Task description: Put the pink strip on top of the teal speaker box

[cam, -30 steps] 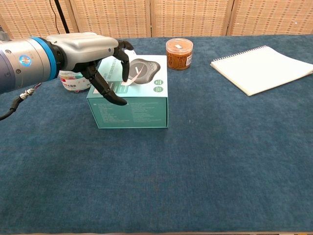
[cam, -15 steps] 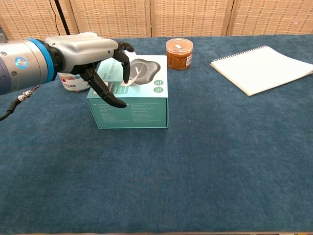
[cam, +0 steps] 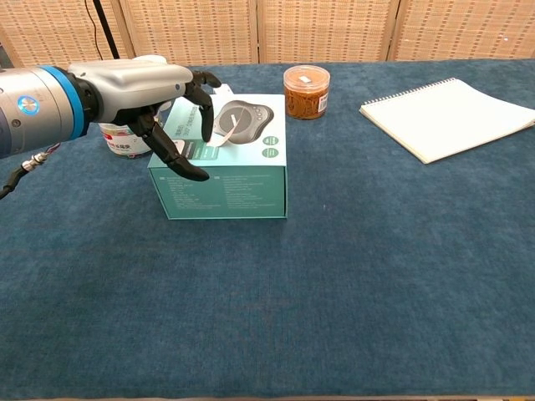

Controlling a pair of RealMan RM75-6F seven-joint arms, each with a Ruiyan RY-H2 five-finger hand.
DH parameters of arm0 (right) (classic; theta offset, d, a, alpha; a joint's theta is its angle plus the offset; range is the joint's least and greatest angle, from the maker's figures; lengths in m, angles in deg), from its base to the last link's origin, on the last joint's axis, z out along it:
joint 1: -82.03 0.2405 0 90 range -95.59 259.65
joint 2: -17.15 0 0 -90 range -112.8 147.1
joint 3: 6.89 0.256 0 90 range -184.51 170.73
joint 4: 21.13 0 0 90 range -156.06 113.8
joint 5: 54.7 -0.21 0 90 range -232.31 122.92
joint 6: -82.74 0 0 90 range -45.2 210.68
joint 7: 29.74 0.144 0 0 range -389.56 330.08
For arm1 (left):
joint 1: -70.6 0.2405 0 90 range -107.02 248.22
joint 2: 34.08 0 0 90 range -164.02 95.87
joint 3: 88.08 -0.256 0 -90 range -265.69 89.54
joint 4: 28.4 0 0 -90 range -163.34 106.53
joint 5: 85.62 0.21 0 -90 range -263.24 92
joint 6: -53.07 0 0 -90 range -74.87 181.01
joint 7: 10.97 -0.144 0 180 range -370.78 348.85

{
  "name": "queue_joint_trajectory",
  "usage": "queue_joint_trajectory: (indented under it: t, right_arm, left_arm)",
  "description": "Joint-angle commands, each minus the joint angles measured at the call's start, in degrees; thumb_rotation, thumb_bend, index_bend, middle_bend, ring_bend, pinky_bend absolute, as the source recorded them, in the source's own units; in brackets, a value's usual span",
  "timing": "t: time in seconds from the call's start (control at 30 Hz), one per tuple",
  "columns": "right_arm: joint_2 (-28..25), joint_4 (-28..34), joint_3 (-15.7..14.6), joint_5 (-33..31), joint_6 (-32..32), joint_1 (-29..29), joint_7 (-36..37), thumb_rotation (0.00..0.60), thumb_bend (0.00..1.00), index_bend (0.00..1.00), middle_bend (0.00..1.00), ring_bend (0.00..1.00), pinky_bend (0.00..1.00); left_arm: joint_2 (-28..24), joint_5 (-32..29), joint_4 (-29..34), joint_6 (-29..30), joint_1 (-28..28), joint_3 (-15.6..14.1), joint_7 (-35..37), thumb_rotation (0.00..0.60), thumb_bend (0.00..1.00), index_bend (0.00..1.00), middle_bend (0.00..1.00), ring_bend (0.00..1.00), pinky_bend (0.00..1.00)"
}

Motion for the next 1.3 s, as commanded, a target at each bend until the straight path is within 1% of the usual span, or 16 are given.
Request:
queue_joint_trajectory:
  t: [0.03, 0.2, 0.57, 0.77, 0.87, 0.93, 0.97, 1.07, 1.1, 1.2, 1.23, 1.27, 1.3]
  right_arm:
    - [0.0, 0.0, 0.0, 0.0, 0.0, 0.0, 0.0, 0.600, 0.00, 0.00, 0.00, 0.00, 0.00]
    - [0.0, 0.1, 0.0, 0.0, 0.0, 0.0, -0.1, 0.600, 0.00, 0.00, 0.00, 0.00, 0.00]
    - [-0.1, 0.2, 0.0, 0.1, 0.0, -0.1, -0.1, 0.600, 0.00, 0.00, 0.00, 0.00, 0.00]
    - [0.0, 0.3, -0.1, 0.1, -0.1, 0.0, -0.2, 0.600, 0.00, 0.00, 0.00, 0.00, 0.00]
    - [-0.1, 0.4, -0.1, 0.4, 0.1, -0.1, -0.3, 0.600, 0.00, 0.00, 0.00, 0.00, 0.00]
    - [-0.1, 0.3, -0.1, 0.6, 0.2, 0.0, -0.3, 0.600, 0.00, 0.00, 0.00, 0.00, 0.00]
    - [0.0, 0.2, -0.2, 0.6, 0.0, 0.0, -0.4, 0.600, 0.00, 0.00, 0.00, 0.00, 0.00]
    - [0.0, 0.2, -0.3, 0.9, 0.2, 0.0, -0.5, 0.600, 0.00, 0.00, 0.00, 0.00, 0.00]
    - [0.0, 0.2, -0.3, 1.2, 0.6, -0.1, -0.6, 0.600, 0.00, 0.00, 0.00, 0.00, 0.00]
    - [0.1, 0.2, -0.4, 1.5, 1.1, -0.2, -0.9, 0.600, 0.00, 0.00, 0.00, 0.00, 0.00]
    - [0.1, 0.2, -0.5, 1.9, 1.3, -0.3, -1.2, 0.600, 0.00, 0.00, 0.00, 0.00, 0.00]
    - [0.1, 0.2, -0.6, 2.0, 1.4, -0.3, -1.3, 0.600, 0.00, 0.00, 0.00, 0.00, 0.00]
    - [0.2, 0.2, -0.6, 2.1, 1.4, -0.3, -1.3, 0.600, 0.00, 0.00, 0.00, 0.00, 0.00]
  left_arm:
    - [-0.1, 0.2, 0.0, -0.1, 0.1, 0.0, 0.2, 0.377, 0.00, 0.42, 0.00, 0.00, 0.00]
    - [-0.6, 1.5, 1.0, -0.2, 0.3, -0.2, 0.7, 0.376, 0.00, 0.42, 0.00, 0.00, 0.00]
    - [-1.1, 2.3, 2.6, -0.8, 0.5, -0.8, 0.8, 0.377, 0.00, 0.42, 0.00, 0.00, 0.00]
    - [-2.0, 3.1, 3.6, -0.2, 0.8, -0.4, 1.4, 0.373, 0.00, 0.42, 0.00, 0.00, 0.00]
    - [-3.5, 4.2, 5.1, 0.5, 1.4, 0.1, 2.6, 0.368, 0.00, 0.41, 0.00, 0.00, 0.00]
    - [-5.5, 5.6, 7.0, 1.6, 2.3, 0.6, 4.1, 0.364, 0.00, 0.37, 0.00, 0.00, 0.00]
    - [-7.6, 7.1, 8.8, 2.9, 3.5, 0.9, 5.6, 0.363, 0.00, 0.36, 0.00, 0.00, 0.00]
    - [-12.1, 10.6, 11.2, 4.0, 6.0, 0.3, 8.9, 0.361, 0.00, 0.26, 0.00, 0.00, 0.00]
    - [-14.1, 12.0, 11.9, 5.0, 7.4, -0.4, 9.6, 0.361, 0.00, 0.20, 0.00, 0.00, 0.00]
    - [-16.7, 13.9, 12.7, 6.5, 9.6, -1.6, 11.1, 0.365, 0.00, 0.05, 0.00, 0.00, 0.00]
    - [-18.6, 15.0, 13.0, 7.9, 11.6, -2.6, 12.4, 0.383, 0.00, 0.01, 0.00, 0.00, 0.00]
    - [-19.6, 15.9, 13.2, 8.6, 12.7, -3.2, 13.4, 0.398, 0.00, 0.00, 0.00, 0.00, 0.00]
    - [-20.4, 16.8, 13.2, 9.1, 13.6, -3.8, 14.2, 0.428, 0.00, 0.00, 0.00, 0.00, 0.00]
